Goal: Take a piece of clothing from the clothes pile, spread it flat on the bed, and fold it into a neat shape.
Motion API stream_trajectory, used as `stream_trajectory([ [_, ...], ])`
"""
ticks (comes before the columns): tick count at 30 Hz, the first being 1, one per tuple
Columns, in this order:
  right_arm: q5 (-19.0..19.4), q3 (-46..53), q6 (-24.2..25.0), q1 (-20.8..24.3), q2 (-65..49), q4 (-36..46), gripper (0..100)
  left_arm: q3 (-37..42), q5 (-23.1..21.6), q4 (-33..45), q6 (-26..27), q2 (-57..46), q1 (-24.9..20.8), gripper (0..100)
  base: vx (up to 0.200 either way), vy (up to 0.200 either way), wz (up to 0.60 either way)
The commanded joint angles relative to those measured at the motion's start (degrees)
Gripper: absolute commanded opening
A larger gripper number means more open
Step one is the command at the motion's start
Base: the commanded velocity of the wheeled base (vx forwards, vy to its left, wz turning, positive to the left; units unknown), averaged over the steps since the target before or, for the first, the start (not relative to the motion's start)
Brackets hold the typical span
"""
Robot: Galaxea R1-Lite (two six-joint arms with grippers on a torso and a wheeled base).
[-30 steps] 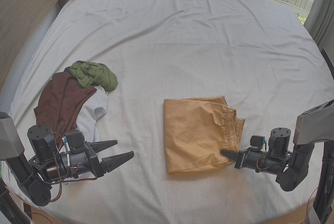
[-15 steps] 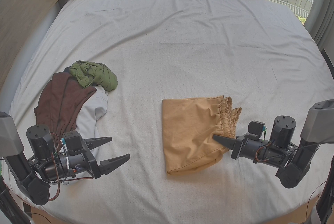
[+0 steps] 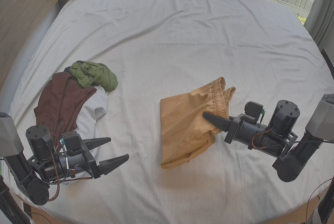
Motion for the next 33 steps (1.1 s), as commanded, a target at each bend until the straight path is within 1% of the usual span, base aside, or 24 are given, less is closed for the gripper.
stream_trajectory([
  [1,-0.12,-3.91,0.69,0.82,-0.93,0.07,0,-0.06,0.01,-0.01,-0.02,-0.01,-0.19,100,0.000,0.000,0.00],
  [4,0.41,-5.14,0.86,0.82,-1.02,0.25,0,0.03,0.01,-0.01,-0.02,-0.10,-0.10,100,0.000,0.000,0.00],
  [8,0.41,-8.04,2.88,0.74,-1.02,0.34,0,0.21,0.01,-0.01,-0.02,-0.01,-0.19,100,0.000,0.000,0.00],
  [11,0.41,-10.33,3.15,0.65,-1.02,0.95,0,0.21,0.01,-0.01,-0.10,0.07,-0.19,100,0.000,0.000,0.00],
  [14,0.41,-13.05,3.15,0.38,-1.37,4.82,0,0.21,0.01,-0.01,-0.10,0.07,-0.19,100,0.000,0.000,0.00],
  [19,0.41,-15.07,3.15,0.12,-1.55,6.14,0,0.29,0.01,-0.01,-0.10,0.07,-0.10,100,0.000,0.000,0.00],
  [21,0.41,-17.97,3.15,-0.32,-1.55,8.42,0,0.65,0.01,-0.01,-0.19,0.07,-0.19,100,0.000,0.000,0.00],
  [26,0.49,-21.84,3.15,-0.58,-1.46,10.88,0,0.73,0.01,-0.01,-0.19,0.16,-0.19,100,0.000,0.000,0.00],
  [33,0.49,-32.83,4.90,-2.08,-0.93,18.88,0,0.82,0.01,-0.01,-0.19,0.25,-0.37,100,0.000,0.000,0.00],
])
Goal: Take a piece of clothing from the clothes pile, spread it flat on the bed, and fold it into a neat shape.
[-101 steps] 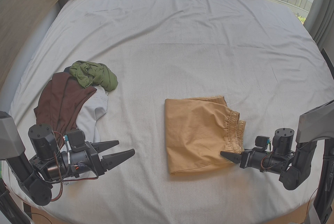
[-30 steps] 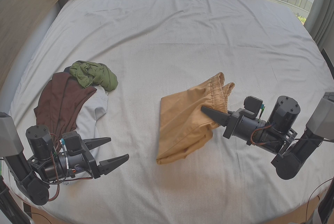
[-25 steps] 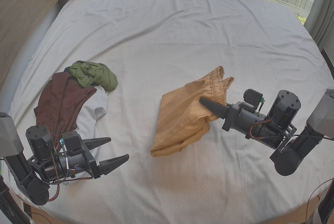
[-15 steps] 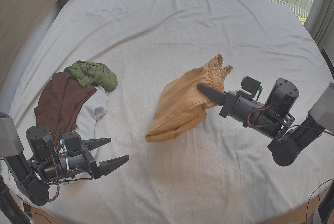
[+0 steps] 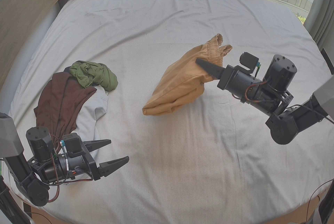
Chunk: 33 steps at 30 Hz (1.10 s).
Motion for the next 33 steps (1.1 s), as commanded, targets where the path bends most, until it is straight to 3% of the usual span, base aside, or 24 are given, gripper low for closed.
stream_trajectory([
  [1,0.03,-7.63,0.77,-1.34,0.56,4.48,0,0.03,0.01,-0.01,-0.02,0.20,-0.13,100,0.000,0.000,0.00],
  [33,-0.06,-40.24,2.35,-3.10,13.92,22.15,0,0.38,-0.08,-0.01,-0.20,0.38,-0.22,100,0.000,0.000,0.00],
])
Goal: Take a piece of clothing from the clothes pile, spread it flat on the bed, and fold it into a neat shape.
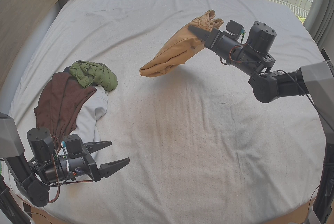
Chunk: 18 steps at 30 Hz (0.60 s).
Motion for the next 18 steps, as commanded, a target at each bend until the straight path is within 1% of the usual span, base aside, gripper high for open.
stream_trajectory([
  [1,0.03,-5.98,0.01,-0.60,3.39,2.34,0,0.14,0.01,-0.01,-0.01,-0.09,0.02,100,0.000,0.000,0.00],
  [11,-0.06,-11.96,0.01,-1.04,7.08,5.60,0,0.14,0.01,-0.01,-0.01,-0.26,0.02,100,0.000,0.000,0.00],
  [14,-0.15,-12.13,0.01,-1.13,7.16,5.77,0,0.14,0.01,-0.01,-0.01,-0.26,0.02,100,0.000,0.000,0.00],
  [15,-0.32,-17.40,0.01,-1.48,9.27,8.15,0,0.14,0.01,-0.01,-0.10,-0.26,0.02,100,0.000,0.000,0.00],
  [18,-0.50,-21.36,0.01,-1.83,10.86,10.08,0,0.14,0.01,-0.01,-0.10,-0.26,0.02,100,0.000,0.000,0.00],
])
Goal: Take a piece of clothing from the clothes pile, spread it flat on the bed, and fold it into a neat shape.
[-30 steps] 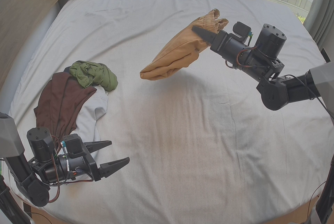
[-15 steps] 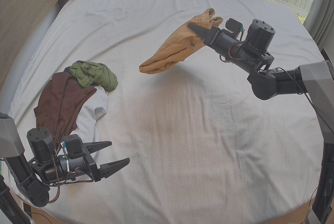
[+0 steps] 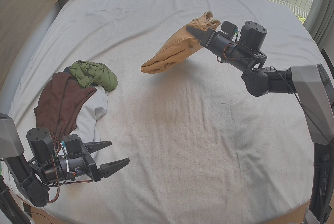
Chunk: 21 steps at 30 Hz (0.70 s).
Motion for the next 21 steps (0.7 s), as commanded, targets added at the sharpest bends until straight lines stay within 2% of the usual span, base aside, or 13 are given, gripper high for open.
stream_trajectory([
  [1,-0.41,-9.25,0.01,-0.70,4.32,4.90,0,-0.01,-0.08,-0.01,-0.08,-0.05,0.00,100,0.000,0.000,0.00],
  [8,-3.39,-9.25,0.01,-0.79,6.79,9.99,0,-0.01,-0.08,-0.01,-0.08,0.04,0.00,100,0.000,0.000,0.00],
  [21,-5.24,-9.25,0.89,-1.23,8.46,10.43,0,0.08,-0.08,-0.01,-0.08,0.22,0.00,100,0.000,0.000,0.00],
])
